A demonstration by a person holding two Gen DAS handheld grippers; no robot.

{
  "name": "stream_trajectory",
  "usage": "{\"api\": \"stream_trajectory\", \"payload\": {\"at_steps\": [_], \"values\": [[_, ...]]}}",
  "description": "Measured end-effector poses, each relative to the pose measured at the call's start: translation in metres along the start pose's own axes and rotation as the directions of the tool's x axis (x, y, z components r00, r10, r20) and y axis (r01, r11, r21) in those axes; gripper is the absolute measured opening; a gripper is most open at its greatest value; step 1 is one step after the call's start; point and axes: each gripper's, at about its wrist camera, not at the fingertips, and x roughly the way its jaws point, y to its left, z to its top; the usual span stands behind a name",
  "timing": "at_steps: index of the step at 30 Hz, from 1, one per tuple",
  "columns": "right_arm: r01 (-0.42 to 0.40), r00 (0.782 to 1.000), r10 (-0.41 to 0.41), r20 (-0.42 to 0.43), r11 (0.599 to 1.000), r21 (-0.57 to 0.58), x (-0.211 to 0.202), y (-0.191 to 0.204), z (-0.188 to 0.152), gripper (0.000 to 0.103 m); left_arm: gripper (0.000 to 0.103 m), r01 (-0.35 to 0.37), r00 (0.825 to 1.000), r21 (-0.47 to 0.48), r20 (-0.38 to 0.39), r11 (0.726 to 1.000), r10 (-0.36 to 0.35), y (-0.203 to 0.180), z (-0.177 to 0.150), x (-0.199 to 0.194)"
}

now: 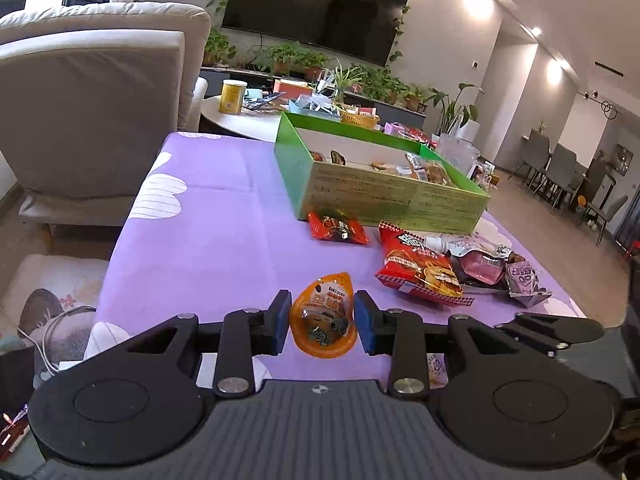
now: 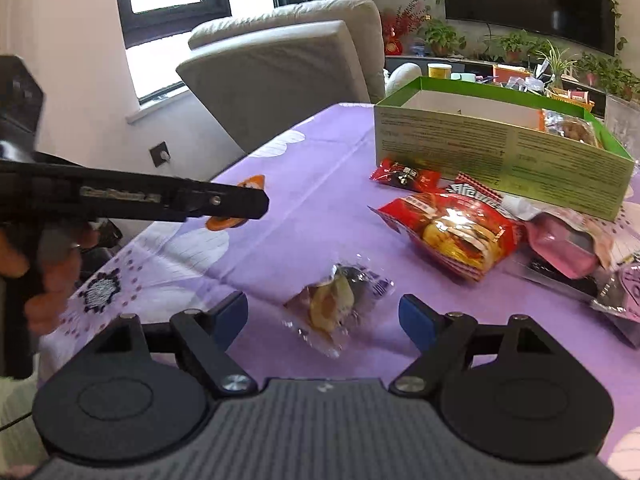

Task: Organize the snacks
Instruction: 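Grasp the orange jelly cup with the left gripper while the right gripper grasps a small clear packet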

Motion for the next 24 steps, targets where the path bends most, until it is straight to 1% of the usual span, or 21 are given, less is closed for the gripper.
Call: {"api": "stream_trajectory", "payload": {"at_steps": [5,9,13,17,24], "values": [[0.057,0.998,-0.057,-0.005,0.998,0.012,0.005,-0.001,-0.004,0.045,0.032,0.009,1.0,-0.006,0.005,1.0,-0.009,0.002,-0.002,0.0],[0.074,0.997,-0.074,0.006,0.997,0.006,0.002,-0.004,-0.004,0.045,0.032,0.012,1.0,-0.007,0.001,1.0,-0.012,0.002,-0.003,0.001],[0.05,0.999,-0.05,0.008,0.999,0.007,-0.004,-0.006,-0.003,0.044,0.032,0.016,1.0,-0.006,-0.002,1.0,-0.016,-0.001,-0.002,0.002],[0.062,0.997,-0.061,0.043,0.998,-0.022,-0.014,-0.005,-0.001,0.044,0.032,0.024,1.0,0.001,0.006,1.0,-0.024,-0.006,0.002,0.002],[0.069,0.989,-0.067,0.135,0.998,-0.011,-0.039,-0.016,0.014,0.044,0.032,0.044,0.998,0.024,0.036,0.999,-0.045,-0.019,0.018,0.007]]}}
